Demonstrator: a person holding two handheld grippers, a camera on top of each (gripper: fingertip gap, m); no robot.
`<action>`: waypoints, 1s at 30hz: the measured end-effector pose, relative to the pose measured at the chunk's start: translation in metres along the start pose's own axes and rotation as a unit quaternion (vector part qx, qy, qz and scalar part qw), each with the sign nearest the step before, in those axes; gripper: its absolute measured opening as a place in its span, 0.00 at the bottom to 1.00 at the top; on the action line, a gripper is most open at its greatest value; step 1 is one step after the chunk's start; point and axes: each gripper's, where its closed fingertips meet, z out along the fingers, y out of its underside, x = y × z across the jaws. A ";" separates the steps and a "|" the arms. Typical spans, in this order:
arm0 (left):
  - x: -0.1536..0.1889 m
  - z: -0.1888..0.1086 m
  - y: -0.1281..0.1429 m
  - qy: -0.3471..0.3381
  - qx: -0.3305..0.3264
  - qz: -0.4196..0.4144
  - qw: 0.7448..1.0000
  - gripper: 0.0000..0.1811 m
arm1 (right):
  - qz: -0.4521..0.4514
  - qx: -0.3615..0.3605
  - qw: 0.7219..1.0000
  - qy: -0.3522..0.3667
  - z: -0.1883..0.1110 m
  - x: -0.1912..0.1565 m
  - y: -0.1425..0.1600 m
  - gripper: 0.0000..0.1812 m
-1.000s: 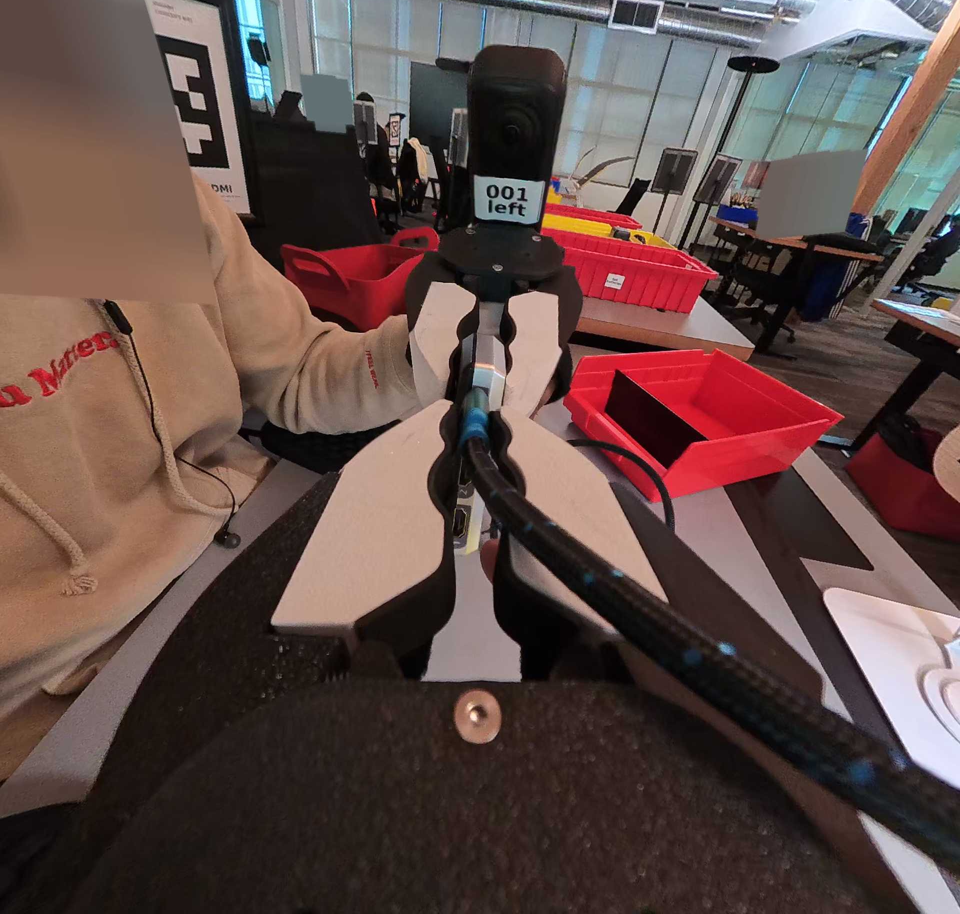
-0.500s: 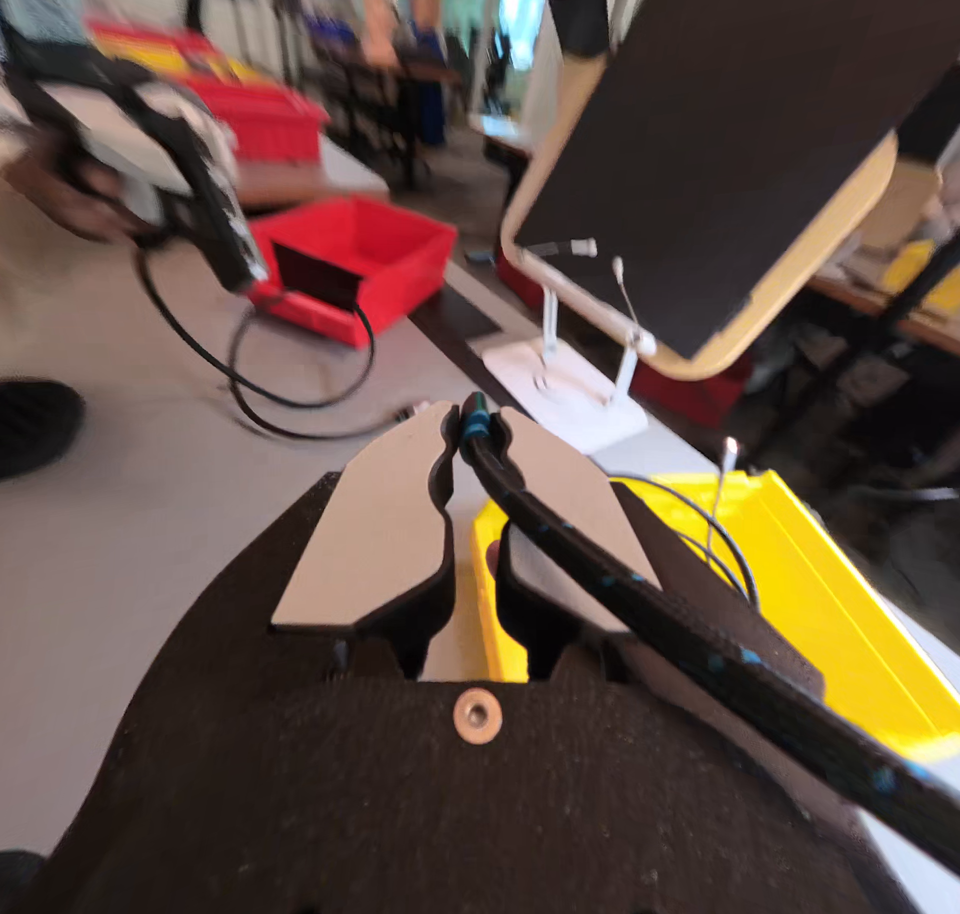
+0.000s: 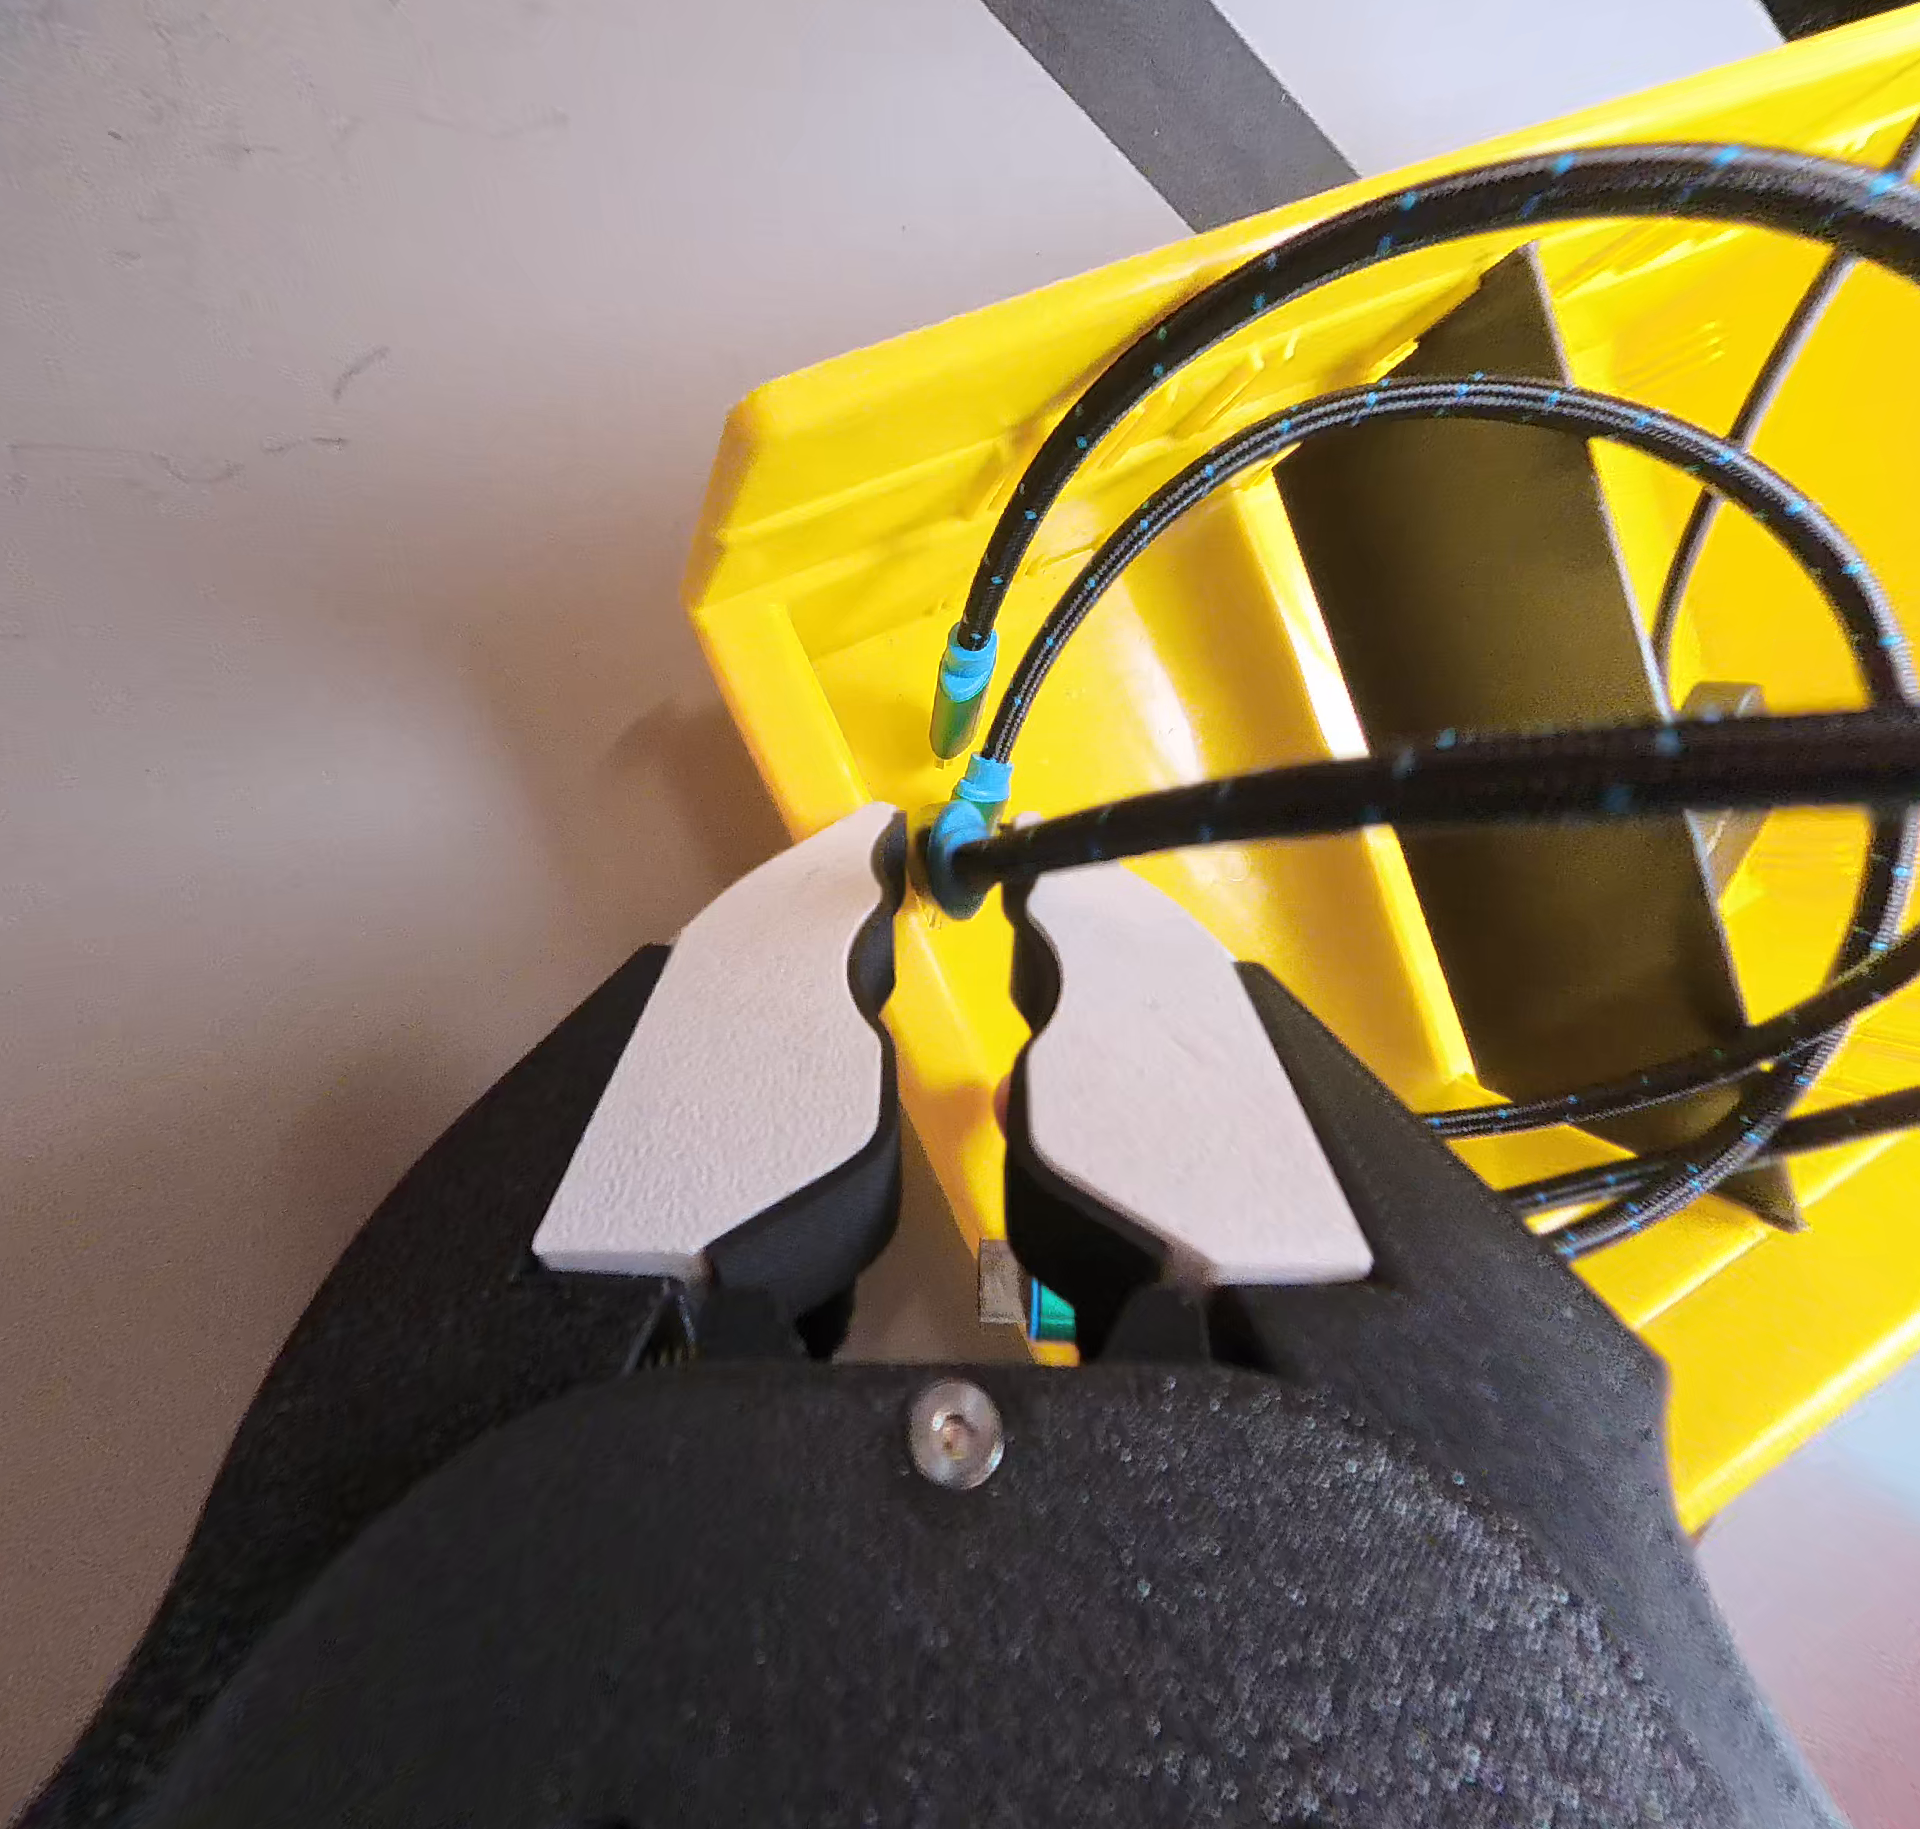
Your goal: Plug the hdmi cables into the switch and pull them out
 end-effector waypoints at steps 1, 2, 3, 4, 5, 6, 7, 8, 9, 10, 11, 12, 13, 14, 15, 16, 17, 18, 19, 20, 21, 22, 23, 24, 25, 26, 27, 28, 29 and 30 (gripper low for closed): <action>0.000 0.001 0.002 0.001 -0.002 -0.002 1.000 0.12 | 0.000 0.009 1.000 -0.002 -0.004 0.000 -0.002 0.13; 0.000 0.003 0.003 0.003 -0.004 -0.004 1.000 0.12 | 0.000 0.020 1.000 -0.007 -0.011 0.000 -0.005 0.15; 0.000 0.004 0.004 0.004 -0.005 -0.005 1.000 0.12 | -0.001 0.039 0.999 -0.018 -0.019 -0.002 -0.009 0.16; 0.000 0.005 0.005 0.006 -0.006 -0.007 1.000 0.12 | -0.001 0.067 0.997 -0.033 -0.030 -0.005 -0.016 0.16; 0.000 0.006 0.006 0.009 -0.006 -0.009 1.000 0.12 | 0.003 0.098 0.994 -0.043 -0.043 -0.007 -0.024 0.16; 0.001 0.007 0.007 0.012 -0.006 -0.011 1.000 0.12 | 0.007 0.126 0.991 -0.052 -0.056 -0.007 -0.031 0.17; 0.001 0.008 0.007 0.016 -0.004 -0.012 1.000 0.12 | 0.000 0.164 0.984 -0.073 -0.070 -0.013 -0.041 0.17; 0.002 0.009 0.007 0.021 -0.001 -0.015 1.000 0.12 | -0.019 0.215 0.970 -0.108 -0.088 -0.026 -0.052 0.17; 0.004 0.010 0.006 0.028 0.004 -0.017 0.999 0.12 | -0.033 0.269 0.951 -0.149 -0.109 -0.041 -0.064 0.17; 0.007 0.011 0.005 0.038 0.010 -0.019 0.999 0.12 | -0.039 0.314 0.929 -0.194 -0.129 -0.057 -0.075 0.16; 0.011 0.013 0.003 0.048 0.016 -0.022 0.998 0.12 | -0.044 0.349 0.905 -0.239 -0.147 -0.073 -0.084 0.16; 0.015 0.015 0.002 0.058 0.021 -0.023 0.998 0.12 | -0.055 0.377 0.881 -0.279 -0.164 -0.090 -0.091 0.16; 0.019 0.018 0.001 0.068 0.024 -0.022 0.997 0.12 | -0.073 0.398 0.858 -0.318 -0.177 -0.108 -0.095 0.16; 0.023 0.021 0.001 0.076 0.024 -0.019 0.997 0.12 | -0.094 0.407 0.838 -0.350 -0.186 -0.127 -0.097 0.16; 0.028 0.024 0.001 0.082 0.024 -0.016 0.996 0.12 | -0.114 0.408 0.827 -0.369 -0.190 -0.144 -0.098 0.18; 0.032 0.027 0.001 0.089 0.023 -0.013 0.996 0.12 | -0.131 0.406 0.822 -0.376 -0.189 -0.159 -0.100 0.20; 0.037 0.030 0.002 0.097 0.021 -0.010 0.995 0.12 | -0.147 0.405 0.818 -0.381 -0.187 -0.173 -0.103 0.22; 0.041 0.033 0.002 0.102 0.018 -0.007 0.995 0.12 | -0.159 0.400 0.816 -0.385 -0.184 -0.186 -0.104 0.22; 0.043 0.035 0.003 0.104 0.014 -0.004 0.994 0.12 | -0.171 0.395 0.818 -0.380 -0.179 -0.195 -0.106 0.18; 0.044 0.036 0.005 0.102 0.007 0.002 0.995 0.12 | -0.186 0.396 0.816 -0.377 -0.178 -0.202 -0.105 0.13; 0.044 0.035 0.005 0.102 0.006 0.006 0.995 0.12 | -0.194 0.398 0.815 -0.373 -0.177 -0.203 -0.105 0.13; 0.044 0.033 0.002 0.102 0.014 0.005 0.995 0.12 | -0.195 0.405 0.808 -0.380 -0.181 -0.202 -0.104 0.13; 0.044 0.030 -0.002 0.103 0.024 0.002 0.994 0.12 | -0.191 0.409 0.805 -0.386 -0.186 -0.199 -0.104 0.12; 0.043 0.026 -0.006 0.102 0.034 0.000 0.994 0.13 | -0.190 0.415 0.804 -0.382 -0.189 -0.195 -0.104 0.12; 0.040 0.020 -0.011 0.097 0.044 0.000 0.994 0.14 | -0.191 0.423 0.804 -0.371 -0.193 -0.190 -0.104 0.12; 0.035 0.012 -0.015 0.089 0.055 0.000 0.995 0.15 | -0.193 0.430 0.806 -0.358 -0.196 -0.185 -0.104 0.12; 0.029 0.004 -0.020 0.078 0.067 -0.002 0.995 0.15 | -0.192 0.438 0.808 -0.343 -0.201 -0.179 -0.105 0.12; 0.023 -0.005 -0.024 0.064 0.078 -0.005 0.995 0.15 | -0.193 0.447 0.809 -0.329 -0.207 -0.173 -0.106 0.12; 0.016 -0.014 -0.028 0.048 0.088 -0.006 0.995 0.15 | -0.192 0.457 0.808 -0.318 -0.214 -0.168 -0.107 0.12; 0.009 -0.023 -0.031 0.030 0.097 -0.005 0.995 0.15 | -0.191 0.468 0.807 -0.306 -0.222 -0.162 -0.109 0.12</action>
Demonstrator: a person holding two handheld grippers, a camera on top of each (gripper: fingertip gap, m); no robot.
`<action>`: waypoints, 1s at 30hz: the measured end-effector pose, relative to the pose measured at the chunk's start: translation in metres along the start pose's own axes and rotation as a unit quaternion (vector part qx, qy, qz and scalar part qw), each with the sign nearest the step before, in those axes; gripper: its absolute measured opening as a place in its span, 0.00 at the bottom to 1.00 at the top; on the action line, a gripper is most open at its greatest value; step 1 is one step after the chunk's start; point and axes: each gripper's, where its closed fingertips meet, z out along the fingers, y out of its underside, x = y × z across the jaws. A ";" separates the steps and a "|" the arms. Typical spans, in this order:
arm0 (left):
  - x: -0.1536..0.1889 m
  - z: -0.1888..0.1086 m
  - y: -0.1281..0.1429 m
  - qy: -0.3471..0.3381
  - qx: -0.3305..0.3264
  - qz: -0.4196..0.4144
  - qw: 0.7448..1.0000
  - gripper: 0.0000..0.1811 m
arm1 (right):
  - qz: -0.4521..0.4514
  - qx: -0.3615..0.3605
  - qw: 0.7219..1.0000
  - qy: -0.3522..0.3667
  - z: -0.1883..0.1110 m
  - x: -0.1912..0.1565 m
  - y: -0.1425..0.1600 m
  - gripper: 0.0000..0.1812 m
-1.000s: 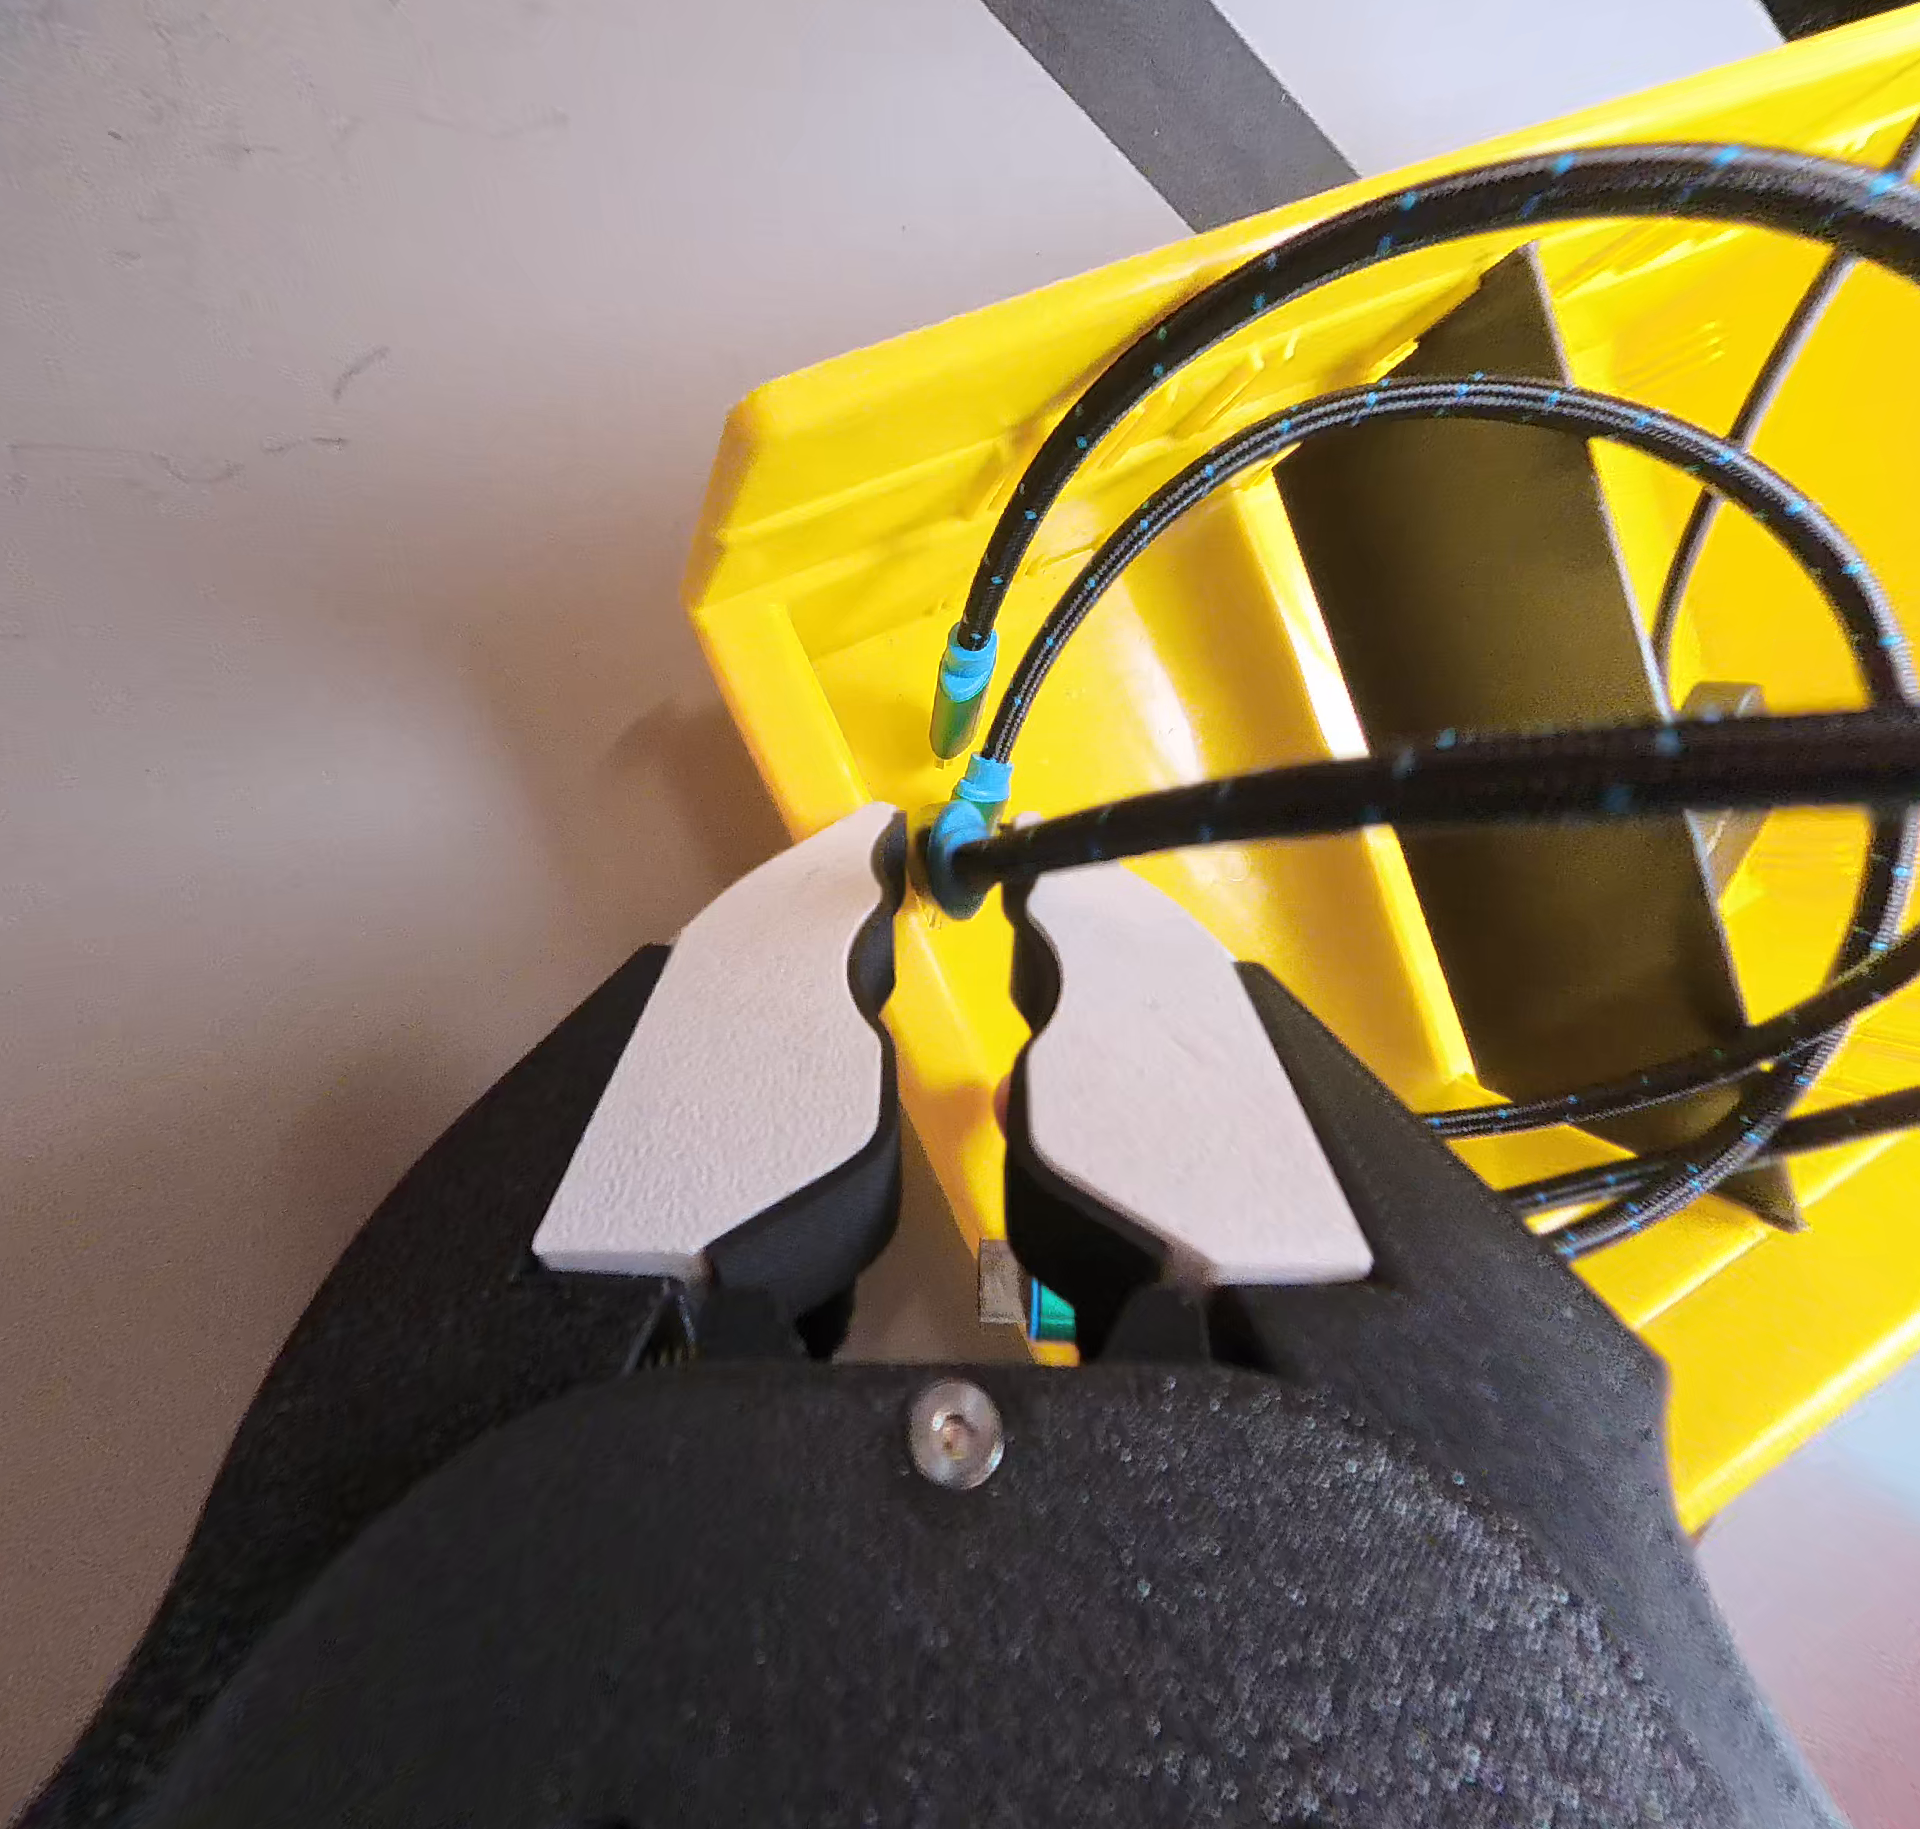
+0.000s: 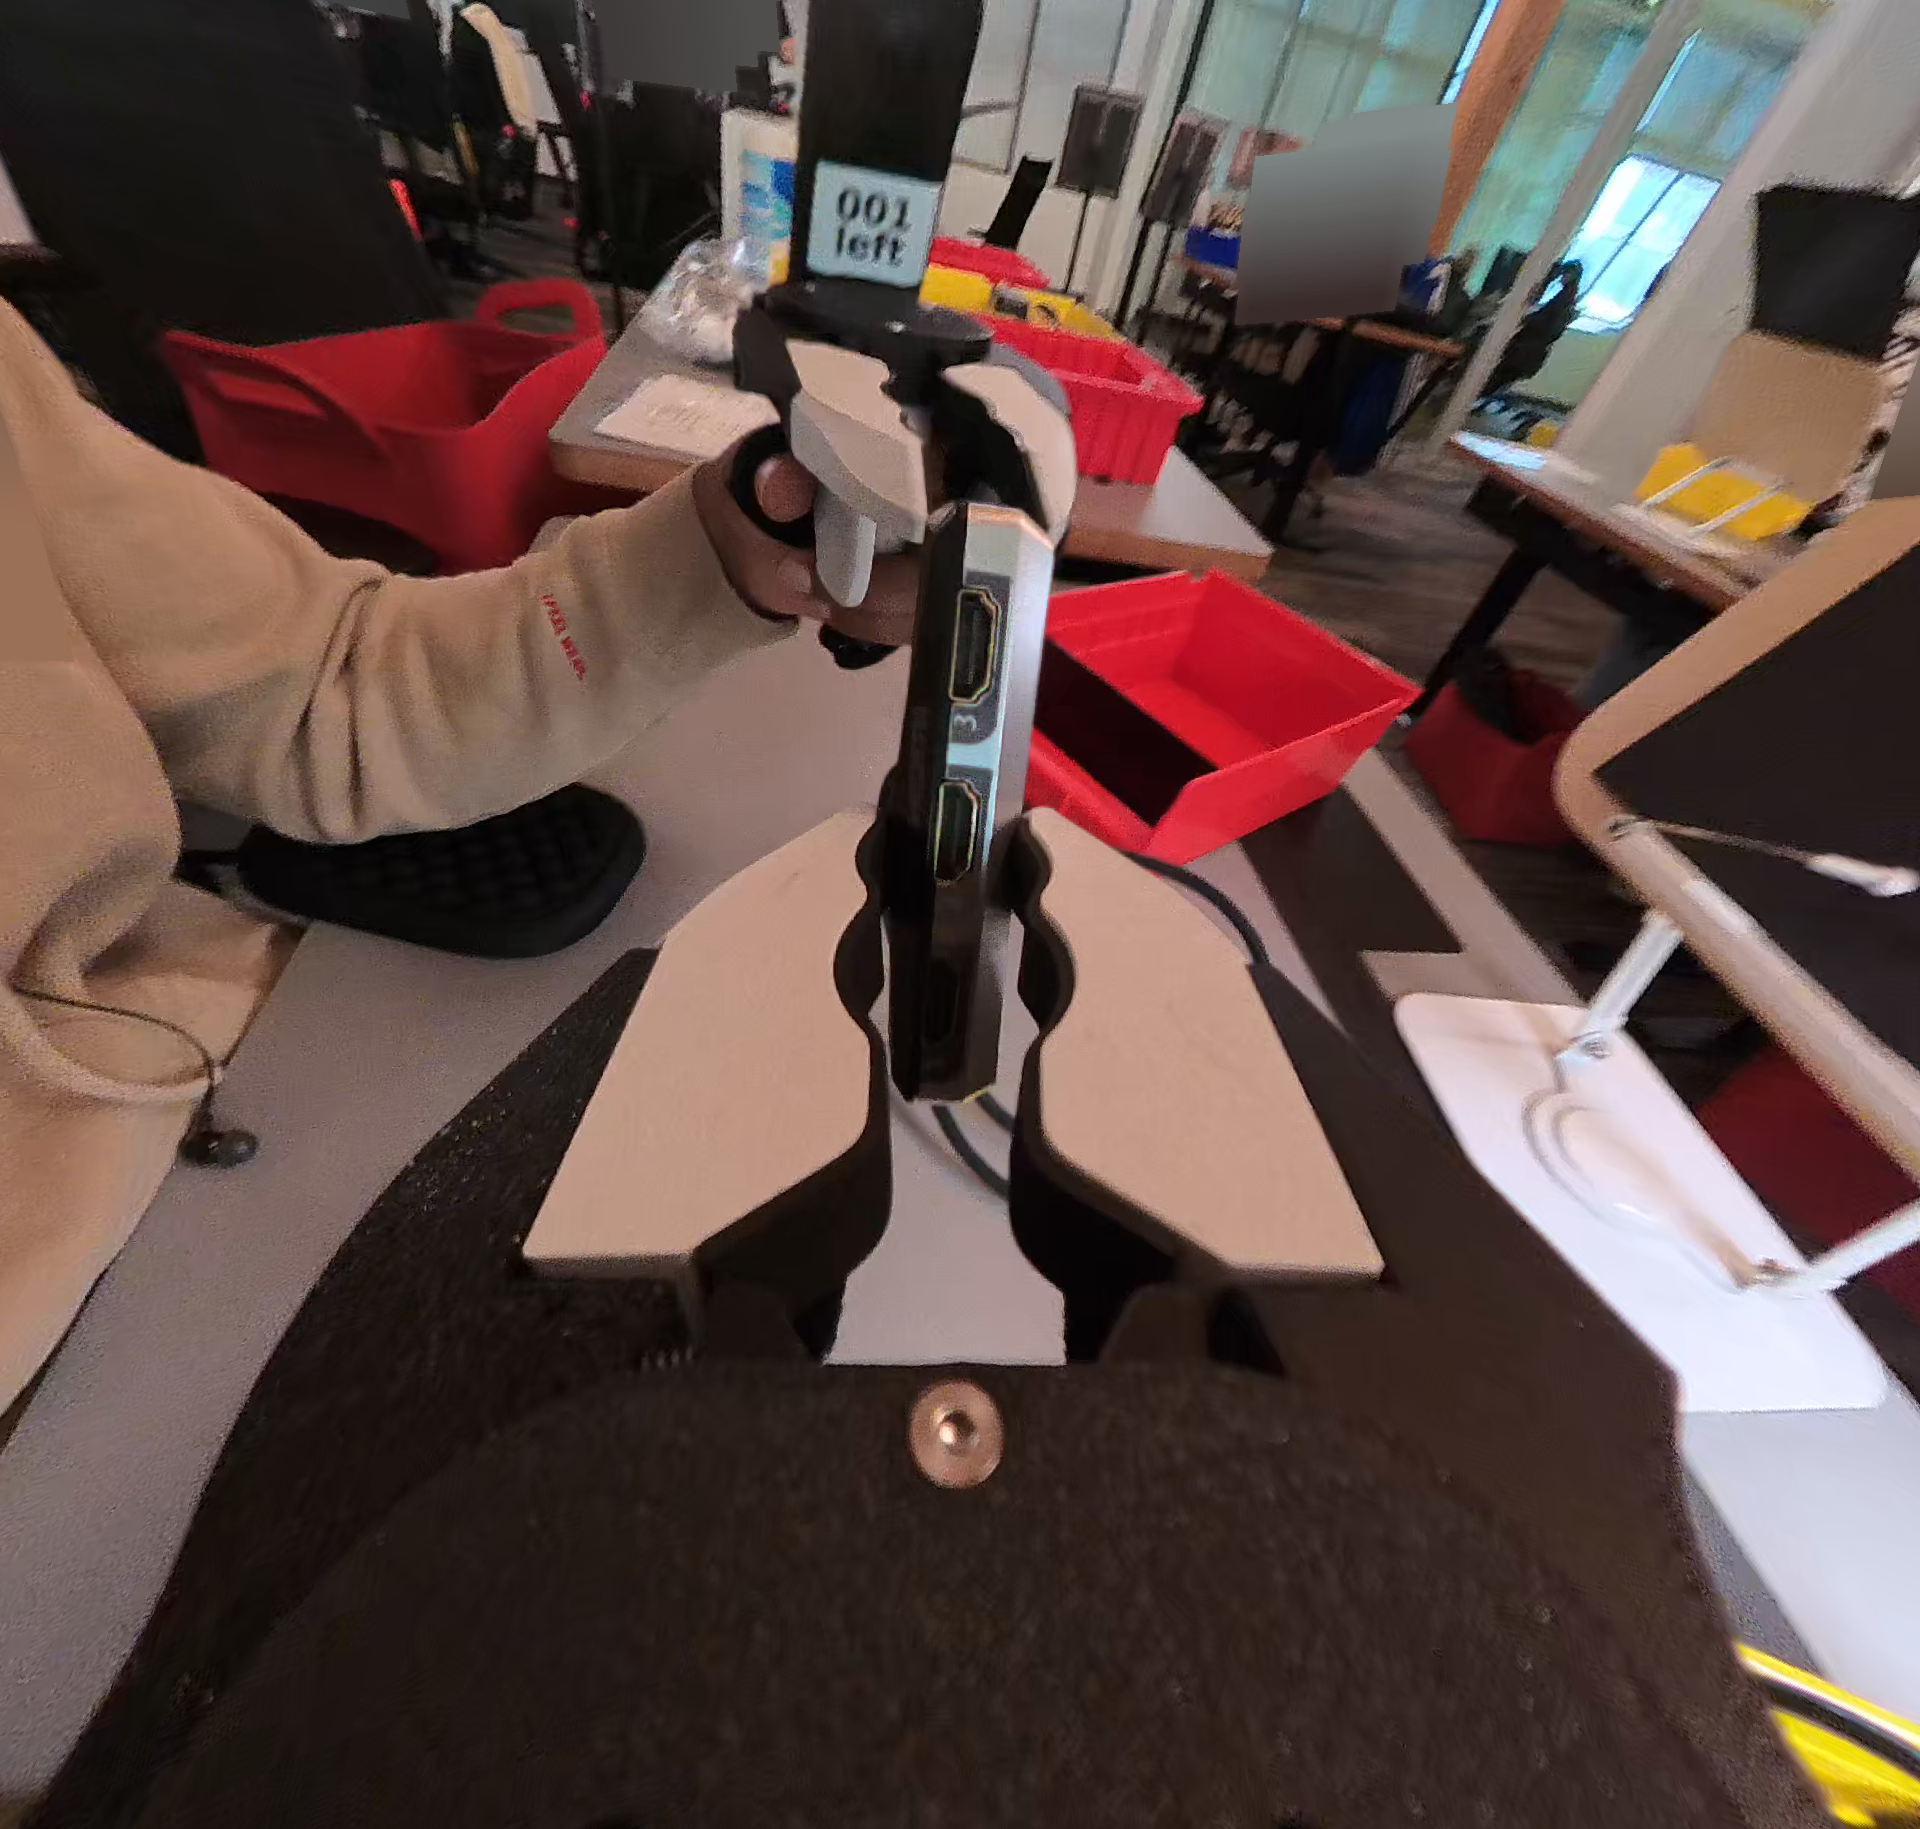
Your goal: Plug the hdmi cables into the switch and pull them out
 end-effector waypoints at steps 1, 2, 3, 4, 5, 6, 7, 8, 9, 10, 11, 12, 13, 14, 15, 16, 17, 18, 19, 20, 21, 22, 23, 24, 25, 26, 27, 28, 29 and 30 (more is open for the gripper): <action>-0.005 -0.007 -0.004 -0.016 0.007 0.004 1.000 0.14 | -0.009 0.004 1.000 0.012 -0.005 0.004 -0.008 0.12; -0.010 -0.013 -0.006 -0.029 0.014 0.008 0.999 0.14 | -0.020 0.003 1.000 0.023 -0.008 0.009 -0.016 0.12; -0.013 -0.017 -0.008 -0.038 0.018 0.008 0.999 0.14 | -0.030 -0.002 0.999 0.036 -0.012 0.015 -0.024 0.12; -0.015 -0.019 -0.009 -0.044 0.020 0.007 0.999 0.14 | -0.041 -0.007 0.998 0.050 -0.014 0.021 -0.033 0.12; -0.016 -0.020 -0.009 -0.046 0.018 0.006 0.999 0.14 | -0.052 -0.011 0.997 0.063 -0.017 0.028 -0.044 0.12; -0.016 -0.020 -0.007 -0.048 0.012 0.006 0.999 0.15 | -0.064 -0.013 0.995 0.078 -0.019 0.035 -0.055 0.12; -0.017 -0.018 -0.004 -0.051 0.002 0.009 0.999 0.15 | -0.077 -0.016 0.993 0.092 -0.022 0.043 -0.066 0.12; -0.018 -0.016 0.001 -0.051 -0.012 0.010 0.999 0.15 | -0.087 -0.019 0.991 0.104 -0.024 0.049 -0.076 0.12; -0.019 -0.014 0.009 -0.048 -0.030 0.008 0.998 0.16 | -0.091 -0.018 0.989 0.118 -0.026 0.056 -0.086 0.12; -0.020 -0.012 0.019 -0.044 -0.051 -0.001 0.998 0.17 | -0.089 -0.014 0.988 0.127 -0.029 0.061 -0.095 0.12; -0.024 -0.010 0.032 -0.041 -0.077 -0.015 0.996 0.19 | -0.086 -0.009 0.988 0.130 -0.032 0.064 -0.103 0.12; -0.029 -0.007 0.047 -0.043 -0.106 -0.031 0.993 0.21 | -0.086 -0.002 0.988 0.127 -0.034 0.063 -0.109 0.12; -0.036 -0.004 0.064 -0.048 -0.134 -0.049 0.989 0.23 | -0.085 0.005 0.988 0.129 -0.037 0.063 -0.115 0.12; -0.043 0.001 0.082 -0.051 -0.157 -0.070 0.984 0.26 | -0.085 0.012 0.987 0.134 -0.039 0.062 -0.119 0.12; -0.049 0.009 0.098 -0.053 -0.169 -0.095 0.980 0.28 | -0.085 0.019 0.987 0.135 -0.041 0.059 -0.121 0.12; -0.054 0.021 0.112 -0.056 -0.167 -0.123 0.977 0.31 | -0.084 0.026 0.986 0.139 -0.043 0.057 -0.123 0.12; -0.061 0.036 0.123 -0.066 -0.152 -0.149 0.975 0.36 | -0.082 0.035 0.986 0.141 -0.044 0.055 -0.123 0.12; -0.071 0.051 0.134 -0.094 -0.131 -0.168 0.972 0.42 | -0.078 0.044 0.987 0.136 -0.043 0.052 -0.123 0.12; -0.079 0.064 0.145 -0.122 -0.111 -0.184 0.969 0.42 | -0.071 0.056 0.988 0.129 -0.042 0.048 -0.124 0.12; -0.079 0.074 0.151 -0.127 -0.091 -0.202 0.967 0.39 | -0.066 0.064 0.988 0.121 -0.041 0.043 -0.124 0.12; -0.072 0.081 0.152 -0.106 -0.077 -0.218 0.967 0.30 | -0.062 0.071 0.989 0.117 -0.041 0.039 -0.124 0.12; -0.063 0.083 0.148 -0.073 -0.069 -0.222 0.970 0.14 | -0.061 0.078 0.988 0.118 -0.042 0.036 -0.124 0.12; -0.061 0.081 0.143 -0.065 -0.069 -0.214 0.972 0.08 | -0.062 0.083 0.987 0.120 -0.044 0.033 -0.123 0.12; -0.063 0.076 0.142 -0.076 -0.082 -0.194 0.975 0.05 | -0.059 0.088 0.987 0.122 -0.049 0.031 -0.121 0.12; -0.066 0.069 0.141 -0.086 -0.099 -0.168 0.977 0.04 | -0.051 0.087 0.987 0.123 -0.054 0.029 -0.116 0.12; -0.067 0.063 0.139 -0.091 -0.116 -0.140 0.979 0.04 | -0.038 0.083 0.988 0.123 -0.059 0.029 -0.108 0.12; -0.067 0.057 0.135 -0.091 -0.124 -0.115 0.981 0.04 | -0.024 0.074 0.989 0.124 -0.064 0.030 -0.097 0.12; -0.066 0.052 0.130 -0.091 -0.129 -0.095 0.983 0.04 | -0.009 0.063 0.990 0.129 -0.068 0.033 -0.083 0.12; -0.067 0.048 0.126 -0.094 -0.135 -0.080 0.983 0.04 | 0.008 0.059 0.989 0.138 -0.072 0.036 -0.068 0.12; -0.067 0.043 0.122 -0.098 -0.142 -0.064 0.983 0.04 | 0.030 0.054 0.988 0.140 -0.076 0.039 -0.053 0.12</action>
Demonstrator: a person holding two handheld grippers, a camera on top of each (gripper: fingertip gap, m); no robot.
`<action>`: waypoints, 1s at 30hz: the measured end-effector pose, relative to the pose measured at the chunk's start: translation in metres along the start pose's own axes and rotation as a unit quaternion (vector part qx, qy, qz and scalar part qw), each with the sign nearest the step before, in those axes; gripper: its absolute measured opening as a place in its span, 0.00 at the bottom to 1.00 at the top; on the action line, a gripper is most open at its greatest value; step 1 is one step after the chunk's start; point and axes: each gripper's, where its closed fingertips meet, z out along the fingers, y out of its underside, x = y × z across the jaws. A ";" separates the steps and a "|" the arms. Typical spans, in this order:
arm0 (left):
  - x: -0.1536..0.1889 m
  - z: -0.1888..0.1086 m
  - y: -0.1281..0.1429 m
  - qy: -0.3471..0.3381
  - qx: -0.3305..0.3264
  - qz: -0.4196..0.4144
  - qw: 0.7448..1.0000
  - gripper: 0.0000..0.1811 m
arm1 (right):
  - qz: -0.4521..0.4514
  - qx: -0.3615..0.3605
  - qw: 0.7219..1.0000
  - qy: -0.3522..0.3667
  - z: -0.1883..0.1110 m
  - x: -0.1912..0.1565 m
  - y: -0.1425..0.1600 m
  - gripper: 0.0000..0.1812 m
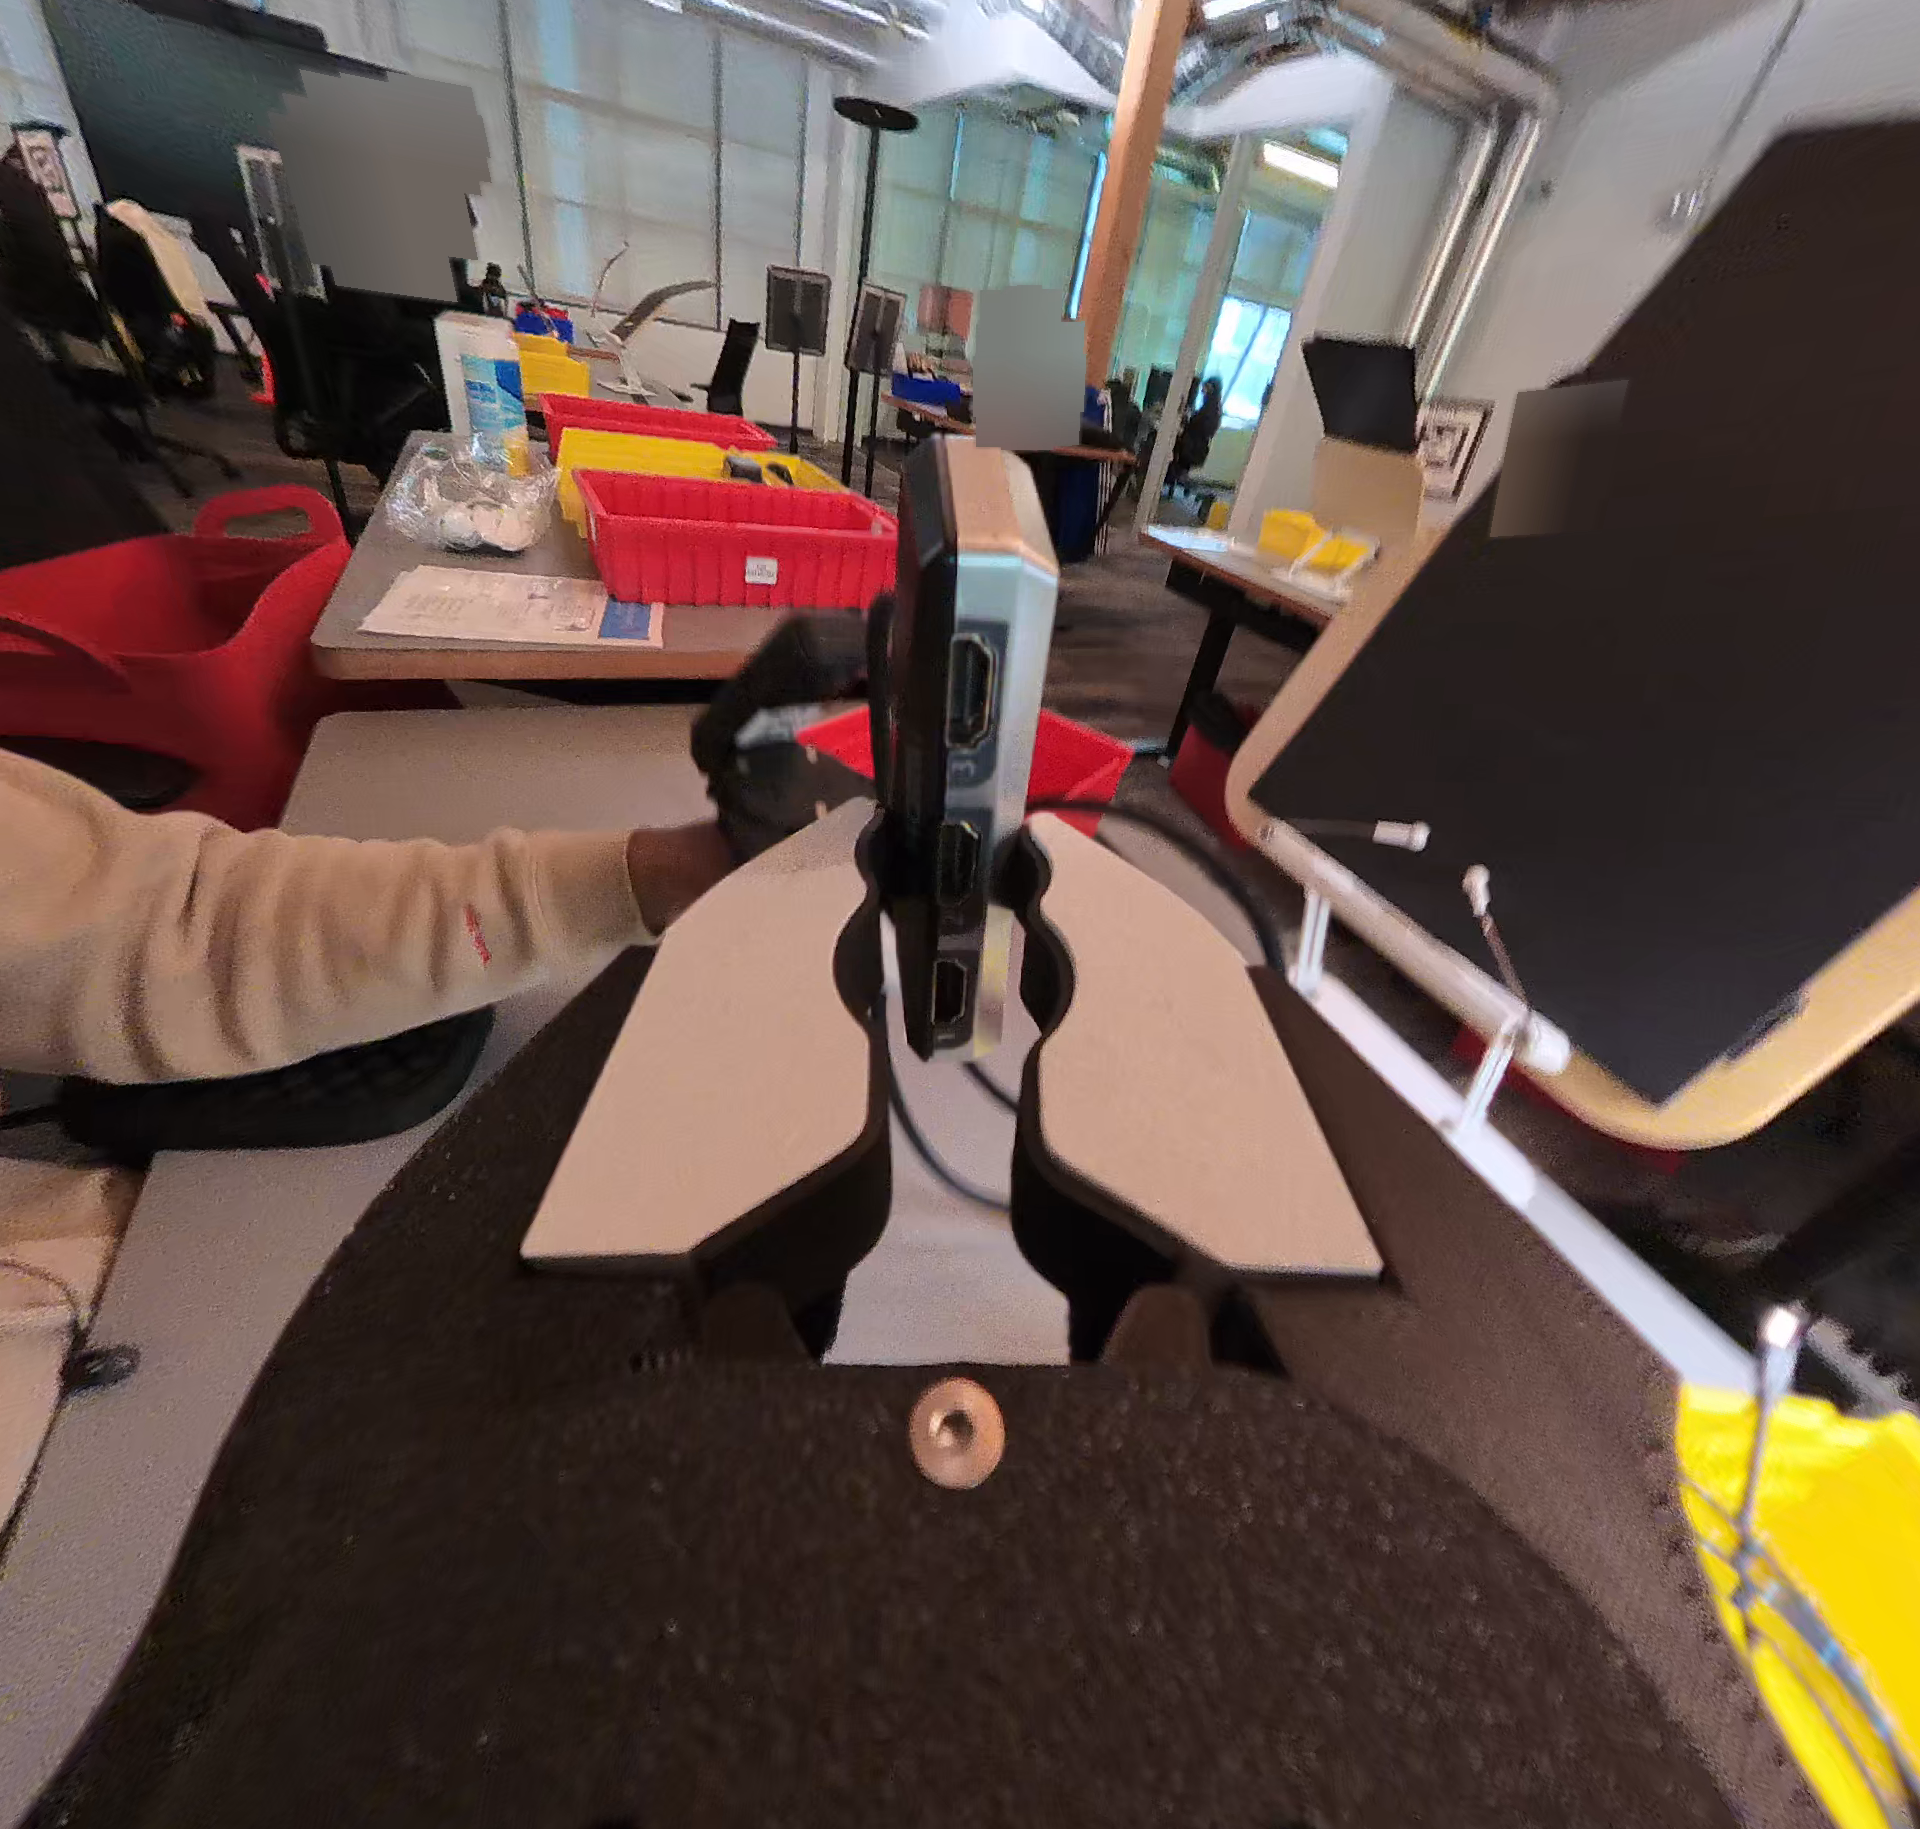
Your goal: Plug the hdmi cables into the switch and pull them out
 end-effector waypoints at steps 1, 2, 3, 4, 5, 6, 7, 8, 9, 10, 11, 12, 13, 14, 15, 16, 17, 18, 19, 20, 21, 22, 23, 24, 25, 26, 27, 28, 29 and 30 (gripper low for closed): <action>0.000 -0.005 -0.002 -0.005 -0.005 0.015 1.000 0.04 | 0.024 -0.007 1.000 0.001 -0.005 0.004 0.015 0.12; 0.000 -0.009 -0.004 -0.008 -0.009 0.027 1.000 0.04 | 0.048 -0.011 0.999 0.005 -0.009 0.009 0.030 0.12; 0.000 -0.014 -0.007 -0.012 -0.012 0.033 0.999 0.04 | 0.069 -0.014 0.997 0.014 -0.014 0.016 0.045 0.13; 0.000 -0.018 -0.010 -0.012 -0.012 0.039 0.999 0.04 | 0.092 -0.020 0.995 0.026 -0.018 0.022 0.063 0.14; 0.002 -0.022 -0.014 -0.012 -0.012 0.047 0.999 0.04 | 0.117 -0.030 0.992 0.037 -0.021 0.028 0.083 0.15; 0.004 -0.027 -0.018 -0.015 -0.014 0.056 0.998 0.04 | 0.141 -0.045 0.988 0.043 -0.022 0.031 0.104 0.16; 0.006 -0.032 -0.021 -0.017 -0.018 0.067 0.997 0.04 | 0.163 -0.057 0.984 0.049 -0.022 0.032 0.125 0.17; 0.009 -0.036 -0.024 -0.019 -0.023 0.079 0.996 0.04 | 0.181 -0.064 0.980 0.054 -0.021 0.032 0.143 0.17; 0.012 -0.041 -0.027 -0.022 -0.027 0.090 0.995 0.04 | 0.199 -0.071 0.976 0.058 -0.020 0.030 0.160 0.18; 0.016 -0.045 -0.031 -0.025 -0.029 0.100 0.994 0.04 | 0.214 -0.079 0.972 0.058 -0.018 0.026 0.174 0.19; 0.020 -0.049 -0.035 -0.025 -0.031 0.110 0.993 0.04 | 0.224 -0.088 0.969 0.060 -0.016 0.022 0.186 0.20; 0.025 -0.053 -0.038 -0.023 -0.032 0.117 0.992 0.04 | 0.228 -0.099 0.967 0.064 -0.014 0.020 0.196 0.21; 0.029 -0.056 -0.041 -0.021 -0.033 0.121 0.992 0.04 | 0.227 -0.112 0.965 0.073 -0.013 0.019 0.205 0.23; 0.034 -0.058 -0.044 -0.018 -0.032 0.124 0.992 0.04 | 0.222 -0.130 0.963 0.083 -0.012 0.019 0.211 0.26; 0.039 -0.060 -0.047 -0.013 -0.032 0.125 0.992 0.04 | 0.210 -0.152 0.961 0.094 -0.011 0.019 0.216 0.27; 0.043 -0.061 -0.049 -0.007 -0.031 0.124 0.992 0.04 | 0.187 -0.177 0.960 0.113 -0.010 0.021 0.220 0.28; 0.048 -0.062 -0.051 0.000 -0.031 0.125 0.992 0.04 | 0.154 -0.203 0.958 0.129 -0.009 0.022 0.221 0.29; 0.053 -0.062 -0.053 0.008 -0.029 0.127 0.991 0.04 | 0.121 -0.218 0.958 0.144 -0.007 0.023 0.218 0.31; 0.058 -0.062 -0.054 0.016 -0.027 0.131 0.991 0.04 | 0.091 -0.221 0.959 0.153 -0.003 0.023 0.212 0.32; 0.062 -0.062 -0.056 0.023 -0.024 0.133 0.991 0.04 | 0.068 -0.217 0.961 0.159 0.001 0.022 0.203 0.33; 0.067 -0.063 -0.057 0.034 -0.022 0.135 0.990 0.04 | 0.046 -0.211 0.964 0.158 0.006 0.020 0.194 0.34; 0.072 -0.063 -0.057 0.046 -0.019 0.136 0.989 0.04 | 0.024 -0.202 0.968 0.148 0.012 0.016 0.185 0.34; 0.075 -0.062 -0.057 0.054 -0.019 0.138 0.989 0.04 | 0.005 -0.191 0.972 0.136 0.019 0.012 0.177 0.34; 0.077 -0.061 -0.056 0.056 -0.022 0.143 0.988 0.04 | -0.012 -0.184 0.975 0.122 0.025 0.007 0.171 0.34; 0.079 -0.060 -0.055 0.061 -0.024 0.147 0.987 0.04 | -0.025 -0.182 0.978 0.103 0.032 0.001 0.167 0.35; 0.083 -0.060 -0.055 0.071 -0.021 0.148 0.986 0.04 | -0.032 -0.181 0.979 0.084 0.038 -0.006 0.165 0.36; 0.087 -0.060 -0.056 0.081 -0.017 0.147 0.986 0.04 | -0.037 -0.180 0.980 0.073 0.043 -0.010 0.163 0.35; 0.088 -0.061 -0.057 0.084 -0.014 0.147 0.985 0.04 | -0.045 -0.179 0.981 0.055 0.048 -0.015 0.161 0.35; 0.090 -0.062 -0.057 0.087 -0.014 0.151 0.985 0.04 | -0.051 -0.178 0.982 0.032 0.052 -0.022 0.159 0.33; 0.092 -0.064 -0.057 0.094 -0.013 0.156 0.983 0.04 | -0.057 -0.174 0.983 0.006 0.056 -0.030 0.156 0.32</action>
